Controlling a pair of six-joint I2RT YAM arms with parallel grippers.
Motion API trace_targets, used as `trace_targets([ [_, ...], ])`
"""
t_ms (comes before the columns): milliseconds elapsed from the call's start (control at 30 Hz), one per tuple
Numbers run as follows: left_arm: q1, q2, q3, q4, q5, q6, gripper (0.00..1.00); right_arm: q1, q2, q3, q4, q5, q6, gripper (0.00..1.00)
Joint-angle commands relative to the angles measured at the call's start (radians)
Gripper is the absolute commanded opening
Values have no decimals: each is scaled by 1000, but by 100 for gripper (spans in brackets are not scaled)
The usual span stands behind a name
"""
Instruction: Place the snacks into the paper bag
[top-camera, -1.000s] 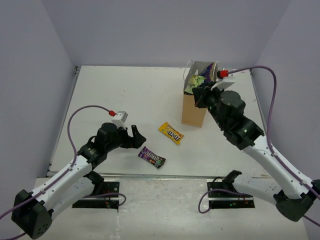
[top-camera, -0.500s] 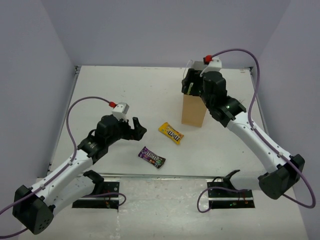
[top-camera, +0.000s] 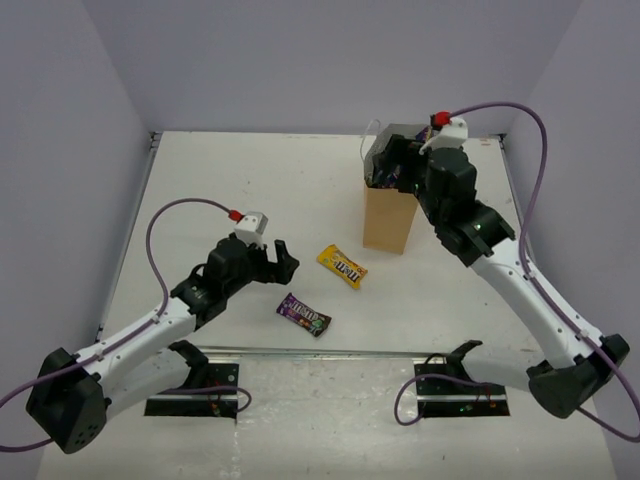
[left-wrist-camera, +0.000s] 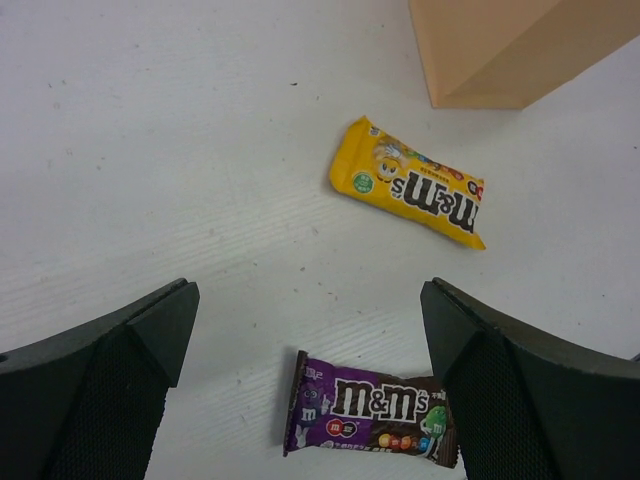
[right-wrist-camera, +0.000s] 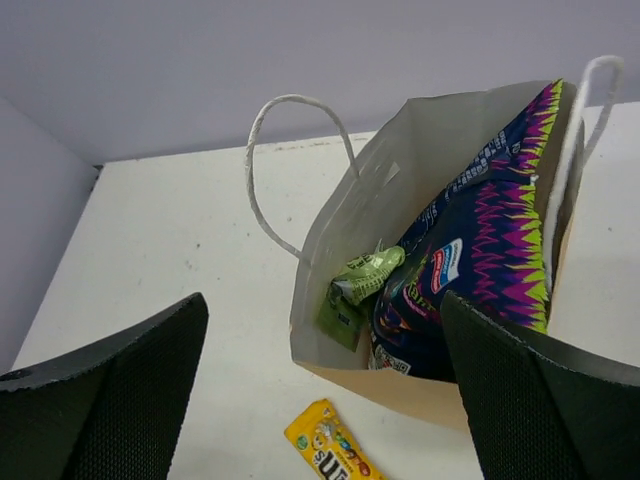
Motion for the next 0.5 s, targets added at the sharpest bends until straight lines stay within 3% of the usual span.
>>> trace_targets([
  [0,-6,25,23,68,-32,25,100,-4,-142,-63,16,-11,32,99],
  [233,-6,27,2,11,25,-33,100,-4,-395,-289,10,-52,84,99],
  [467,-6,68,-32,-84,45,-119,96,-4,-508,-394,-88,-51,74,99],
])
